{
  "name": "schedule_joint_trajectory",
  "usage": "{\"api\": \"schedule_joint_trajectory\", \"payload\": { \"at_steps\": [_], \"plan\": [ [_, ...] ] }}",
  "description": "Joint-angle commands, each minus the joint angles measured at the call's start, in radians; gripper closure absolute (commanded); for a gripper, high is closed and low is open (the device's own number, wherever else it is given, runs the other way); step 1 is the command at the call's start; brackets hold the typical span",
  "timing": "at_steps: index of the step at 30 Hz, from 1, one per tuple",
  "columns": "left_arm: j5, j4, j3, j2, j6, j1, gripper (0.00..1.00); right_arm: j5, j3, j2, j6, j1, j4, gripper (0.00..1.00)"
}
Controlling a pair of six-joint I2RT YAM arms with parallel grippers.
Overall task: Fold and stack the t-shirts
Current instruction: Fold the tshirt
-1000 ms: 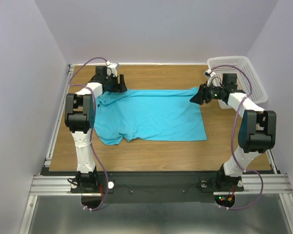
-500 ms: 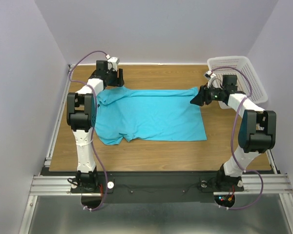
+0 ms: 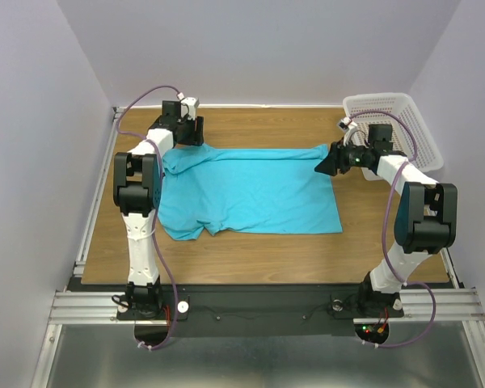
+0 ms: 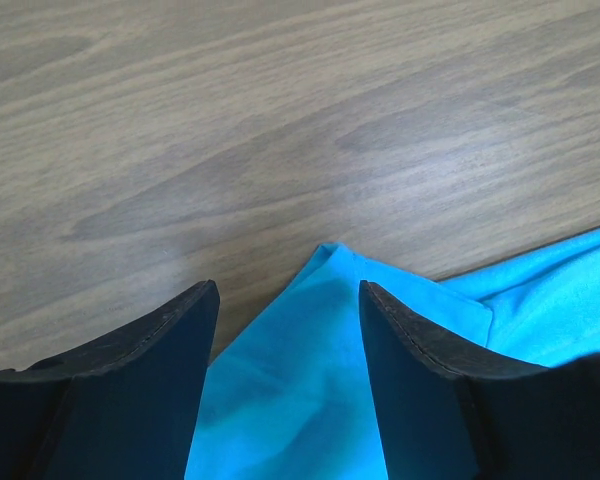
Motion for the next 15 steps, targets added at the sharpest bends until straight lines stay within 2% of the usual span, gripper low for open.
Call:
{"api": "schedule_joint_trajectory", "payload": {
  "at_steps": [1,15],
  "plan": [
    [0.02,-0.041,0.087,0.023,0.022,-0.001,0.33,-0.016,0.002,-0.004,-0.009,-0.008,0.012,0.44],
    [0.08,-0.085,0.104,0.023,0.057,0.011,0.34,-0.016,0.002,-0.002,-0.008,-0.011,0.012,0.44]
  ]
}}
